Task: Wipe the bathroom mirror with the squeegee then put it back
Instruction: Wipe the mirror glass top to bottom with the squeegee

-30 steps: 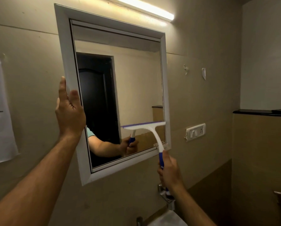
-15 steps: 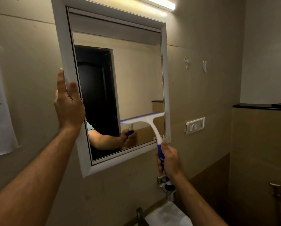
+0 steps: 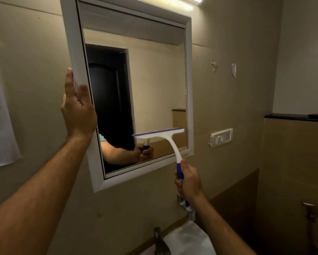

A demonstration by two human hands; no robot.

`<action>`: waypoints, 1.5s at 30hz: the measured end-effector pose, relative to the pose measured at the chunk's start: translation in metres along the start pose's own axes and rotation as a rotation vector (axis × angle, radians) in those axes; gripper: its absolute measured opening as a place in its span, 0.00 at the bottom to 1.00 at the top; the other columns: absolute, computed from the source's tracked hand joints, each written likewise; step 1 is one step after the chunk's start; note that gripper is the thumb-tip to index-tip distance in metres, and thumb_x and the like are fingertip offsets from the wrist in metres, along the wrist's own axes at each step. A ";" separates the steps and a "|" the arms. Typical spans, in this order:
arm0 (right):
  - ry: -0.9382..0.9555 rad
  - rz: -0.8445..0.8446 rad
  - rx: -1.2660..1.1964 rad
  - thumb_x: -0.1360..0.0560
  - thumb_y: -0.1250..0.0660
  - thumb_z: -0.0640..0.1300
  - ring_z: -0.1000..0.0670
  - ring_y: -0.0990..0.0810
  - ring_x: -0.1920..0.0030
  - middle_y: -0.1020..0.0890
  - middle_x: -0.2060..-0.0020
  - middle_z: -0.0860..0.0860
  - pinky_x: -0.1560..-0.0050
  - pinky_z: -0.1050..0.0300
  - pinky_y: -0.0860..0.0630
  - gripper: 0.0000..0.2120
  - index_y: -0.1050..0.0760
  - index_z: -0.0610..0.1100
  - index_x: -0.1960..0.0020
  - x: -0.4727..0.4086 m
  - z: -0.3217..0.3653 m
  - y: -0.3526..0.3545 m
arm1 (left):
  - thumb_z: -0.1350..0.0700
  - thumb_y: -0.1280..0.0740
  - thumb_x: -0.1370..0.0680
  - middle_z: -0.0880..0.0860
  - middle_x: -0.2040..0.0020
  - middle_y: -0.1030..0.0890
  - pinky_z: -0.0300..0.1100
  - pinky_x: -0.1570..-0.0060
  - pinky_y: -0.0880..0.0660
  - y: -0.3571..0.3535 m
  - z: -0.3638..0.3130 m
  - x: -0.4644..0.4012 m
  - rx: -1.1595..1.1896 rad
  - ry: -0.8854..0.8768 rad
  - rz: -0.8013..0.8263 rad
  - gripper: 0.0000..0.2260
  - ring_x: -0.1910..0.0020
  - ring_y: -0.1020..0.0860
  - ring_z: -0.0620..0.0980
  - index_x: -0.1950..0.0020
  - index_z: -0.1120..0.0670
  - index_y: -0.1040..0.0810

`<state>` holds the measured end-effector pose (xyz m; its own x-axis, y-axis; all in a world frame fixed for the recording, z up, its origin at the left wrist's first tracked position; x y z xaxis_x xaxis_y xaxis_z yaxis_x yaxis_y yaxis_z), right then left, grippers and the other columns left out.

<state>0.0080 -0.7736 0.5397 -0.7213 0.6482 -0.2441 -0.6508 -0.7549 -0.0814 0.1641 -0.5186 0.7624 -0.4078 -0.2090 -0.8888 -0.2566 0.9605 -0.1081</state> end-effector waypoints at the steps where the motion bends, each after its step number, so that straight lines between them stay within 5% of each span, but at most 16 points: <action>1: 0.018 0.008 -0.007 0.20 0.48 0.59 0.55 0.33 0.78 0.29 0.75 0.52 0.76 0.60 0.35 0.22 0.27 0.41 0.53 0.000 0.009 -0.002 | 0.44 0.48 0.17 0.52 0.27 0.30 0.39 0.41 0.31 0.000 0.000 0.000 0.004 -0.004 -0.002 0.23 0.34 0.27 0.53 0.22 0.46 0.43; 6: 0.034 0.018 -0.048 0.20 0.49 0.61 0.56 0.34 0.79 0.30 0.76 0.53 0.77 0.62 0.36 0.23 0.27 0.44 0.55 -0.004 0.036 -0.017 | 0.45 0.48 0.17 0.53 0.28 0.30 0.35 0.42 0.32 0.000 -0.001 0.000 0.004 0.001 0.012 0.23 0.34 0.26 0.52 0.22 0.47 0.43; 9: 0.013 0.020 -0.054 0.20 0.50 0.61 0.55 0.34 0.79 0.30 0.76 0.53 0.77 0.62 0.36 0.23 0.28 0.43 0.56 -0.002 0.020 -0.021 | 0.44 0.48 0.17 0.54 0.28 0.29 0.42 0.42 0.28 0.001 -0.001 -0.001 -0.003 -0.005 0.019 0.23 0.36 0.25 0.54 0.22 0.46 0.43; 16: -0.010 -0.027 -0.030 0.20 0.49 0.58 0.54 0.34 0.79 0.30 0.77 0.53 0.77 0.61 0.36 0.22 0.28 0.41 0.58 0.008 -0.012 -0.009 | 0.45 0.48 0.16 0.55 0.30 0.28 0.35 0.48 0.31 0.002 -0.003 0.000 0.015 0.000 0.030 0.23 0.44 0.28 0.42 0.22 0.47 0.44; 19: 0.049 -0.042 -0.038 0.20 0.50 0.59 0.55 0.35 0.79 0.30 0.77 0.54 0.78 0.61 0.36 0.23 0.27 0.42 0.56 0.003 0.025 -0.013 | 0.45 0.48 0.16 0.55 0.30 0.28 0.23 0.53 0.34 0.002 -0.002 0.000 0.027 0.005 0.041 0.23 0.44 0.27 0.40 0.22 0.46 0.44; 23: 0.073 -0.053 -0.044 0.21 0.50 0.62 0.56 0.35 0.80 0.30 0.77 0.54 0.78 0.62 0.37 0.24 0.27 0.45 0.56 -0.002 0.061 -0.031 | 0.47 0.47 0.16 0.55 0.29 0.30 0.13 0.60 0.41 0.000 -0.005 0.001 0.030 0.025 0.072 0.23 0.57 0.33 0.22 0.21 0.48 0.45; 27: 0.001 -0.067 -0.043 0.21 0.50 0.64 0.54 0.36 0.78 0.31 0.76 0.53 0.77 0.61 0.37 0.25 0.27 0.45 0.58 0.015 0.029 -0.037 | 0.46 0.48 0.16 0.57 0.33 0.28 0.17 0.58 0.38 0.002 0.001 0.001 0.049 0.009 0.074 0.23 0.59 0.33 0.27 0.21 0.47 0.45; 29: -0.059 -0.080 -0.027 0.21 0.49 0.63 0.54 0.35 0.78 0.30 0.76 0.53 0.76 0.60 0.37 0.24 0.27 0.45 0.58 0.031 0.001 -0.036 | 0.45 0.48 0.16 0.57 0.37 0.27 0.30 0.53 0.28 0.002 0.002 0.000 0.079 0.004 0.082 0.23 0.57 0.30 0.34 0.21 0.46 0.45; 32: -0.081 -0.088 -0.035 0.21 0.49 0.62 0.54 0.36 0.78 0.31 0.76 0.52 0.77 0.61 0.37 0.24 0.27 0.44 0.58 0.045 -0.014 -0.042 | 0.43 0.48 0.17 0.57 0.40 0.27 0.39 0.51 0.29 0.002 0.006 -0.002 0.100 0.024 0.078 0.23 0.52 0.27 0.44 0.22 0.45 0.45; 35: 0.002 -0.051 -0.044 0.21 0.50 0.63 0.54 0.36 0.78 0.31 0.77 0.53 0.77 0.60 0.38 0.24 0.27 0.44 0.57 0.040 0.018 -0.061 | 0.43 0.48 0.17 0.57 0.37 0.27 0.38 0.50 0.30 0.000 0.009 -0.003 0.127 0.023 0.080 0.23 0.52 0.29 0.42 0.22 0.44 0.44; 39: 0.107 -0.005 -0.081 0.21 0.50 0.63 0.55 0.36 0.79 0.30 0.76 0.53 0.77 0.61 0.38 0.24 0.27 0.45 0.56 0.029 0.061 -0.095 | 0.44 0.48 0.17 0.56 0.33 0.29 0.26 0.61 0.36 -0.003 0.010 -0.003 0.159 0.034 0.090 0.22 0.58 0.33 0.30 0.22 0.44 0.44; 45: 0.131 -0.025 -0.038 0.20 0.50 0.60 0.55 0.34 0.78 0.30 0.76 0.52 0.77 0.62 0.36 0.24 0.27 0.41 0.54 0.036 0.020 -0.098 | 0.45 0.48 0.16 0.55 0.31 0.30 0.34 0.54 0.32 -0.001 0.011 -0.002 0.193 0.046 0.076 0.22 0.53 0.34 0.30 0.23 0.45 0.42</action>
<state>0.0410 -0.6745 0.5580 -0.6664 0.6500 -0.3653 -0.6569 -0.7436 -0.1246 0.1752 -0.5173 0.7597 -0.4601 -0.1388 -0.8769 -0.0531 0.9902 -0.1289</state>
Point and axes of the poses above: each hand's wrist, its own x-axis away from the middle knuckle, its own y-axis out of the back of the hand, z = x × y, the point moved 7 cm from there along -x, towards the middle knuckle
